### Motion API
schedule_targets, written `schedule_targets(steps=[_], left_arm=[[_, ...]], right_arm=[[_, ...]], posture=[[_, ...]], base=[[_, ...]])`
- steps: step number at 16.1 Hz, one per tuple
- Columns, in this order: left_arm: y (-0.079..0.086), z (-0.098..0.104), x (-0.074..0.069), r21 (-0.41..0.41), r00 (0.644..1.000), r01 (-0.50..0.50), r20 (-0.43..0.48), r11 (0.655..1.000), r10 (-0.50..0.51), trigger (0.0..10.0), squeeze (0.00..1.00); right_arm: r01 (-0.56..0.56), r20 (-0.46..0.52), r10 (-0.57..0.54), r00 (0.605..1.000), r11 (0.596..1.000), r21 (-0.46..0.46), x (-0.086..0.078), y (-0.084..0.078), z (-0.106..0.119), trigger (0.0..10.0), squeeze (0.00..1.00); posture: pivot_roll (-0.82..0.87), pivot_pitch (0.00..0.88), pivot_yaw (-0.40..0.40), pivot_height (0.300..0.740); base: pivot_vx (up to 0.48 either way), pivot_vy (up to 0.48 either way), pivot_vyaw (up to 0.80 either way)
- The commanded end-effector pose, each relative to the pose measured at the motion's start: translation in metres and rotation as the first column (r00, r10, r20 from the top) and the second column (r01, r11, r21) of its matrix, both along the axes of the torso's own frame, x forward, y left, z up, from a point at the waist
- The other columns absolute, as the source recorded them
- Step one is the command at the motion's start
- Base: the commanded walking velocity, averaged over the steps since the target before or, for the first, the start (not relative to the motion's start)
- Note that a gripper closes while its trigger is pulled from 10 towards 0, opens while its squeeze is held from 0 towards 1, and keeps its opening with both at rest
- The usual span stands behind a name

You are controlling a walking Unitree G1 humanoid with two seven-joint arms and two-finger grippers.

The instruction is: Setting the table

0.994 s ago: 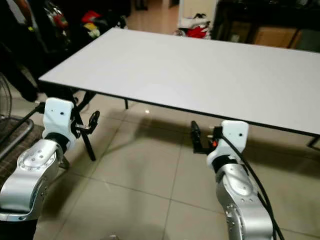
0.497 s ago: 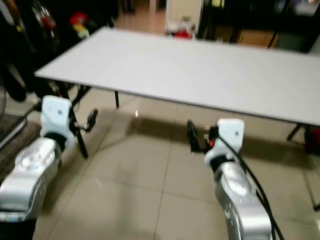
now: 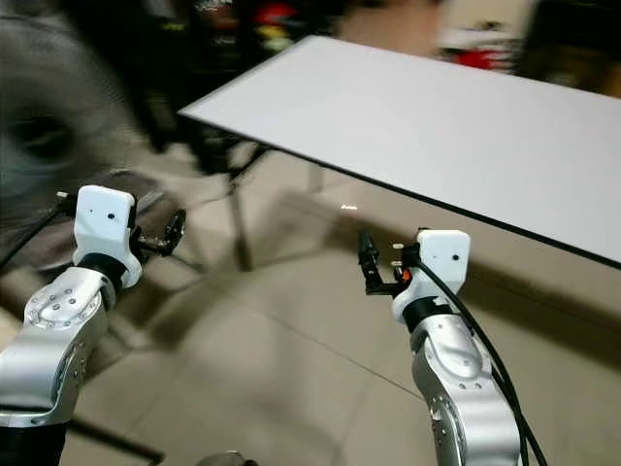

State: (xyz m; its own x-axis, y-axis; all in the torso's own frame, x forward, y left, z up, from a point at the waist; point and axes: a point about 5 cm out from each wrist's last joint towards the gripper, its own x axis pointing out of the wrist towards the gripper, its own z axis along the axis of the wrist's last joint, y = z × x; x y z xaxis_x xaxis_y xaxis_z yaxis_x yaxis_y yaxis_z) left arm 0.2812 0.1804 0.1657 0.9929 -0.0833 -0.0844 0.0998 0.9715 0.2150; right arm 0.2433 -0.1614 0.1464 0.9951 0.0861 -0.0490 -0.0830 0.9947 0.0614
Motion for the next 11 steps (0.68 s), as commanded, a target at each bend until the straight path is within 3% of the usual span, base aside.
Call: schedule_targets(steps=[1, 8, 9, 11], left_arm=[[0.000, 0.005, 0.002, 0.008, 1.000, 0.014, 0.011, 1.000, -0.014, 10.0, 0.00], [-0.005, 0.013, 0.003, 0.032, 0.998, 0.060, 0.035, 0.998, -0.061, 10.0, 0.00], [-0.007, 0.016, 0.003, 0.040, 0.996, 0.070, 0.059, 0.997, -0.072, 10.0, 0.00], [-0.007, 0.017, 0.002, 0.058, 0.996, 0.065, 0.060, 0.996, -0.069, 10.0, 0.00]], right_arm=[[0.026, -0.001, -0.026, 1.000, 1.000, 0.016, -0.001, -0.003, -0.002, 10.0, 0.00], [0.013, 0.021, -0.013, 1.000, 1.000, 0.014, -0.004, -0.001, -0.002, 10.0, 0.00], [0.008, 0.024, -0.008, 1.000, 1.000, 0.012, -0.005, -0.001, -0.002, 10.0, 0.00], [0.002, 0.028, -0.002, 1.000, 1.000, 0.010, -0.004, -0.001, -0.002, 10.0, 0.00]], posture=[[0.03, 0.000, 0.054, 0.740], [0.03, 0.000, 0.073, 0.740], [0.03, 0.000, 0.072, 0.740], [0.03, 0.000, 0.071, 0.740]], base=[[0.000, 0.364, 0.00], [0.000, 0.369, 0.00], [0.000, 0.000, 0.00], [0.000, -0.480, 0.80]])
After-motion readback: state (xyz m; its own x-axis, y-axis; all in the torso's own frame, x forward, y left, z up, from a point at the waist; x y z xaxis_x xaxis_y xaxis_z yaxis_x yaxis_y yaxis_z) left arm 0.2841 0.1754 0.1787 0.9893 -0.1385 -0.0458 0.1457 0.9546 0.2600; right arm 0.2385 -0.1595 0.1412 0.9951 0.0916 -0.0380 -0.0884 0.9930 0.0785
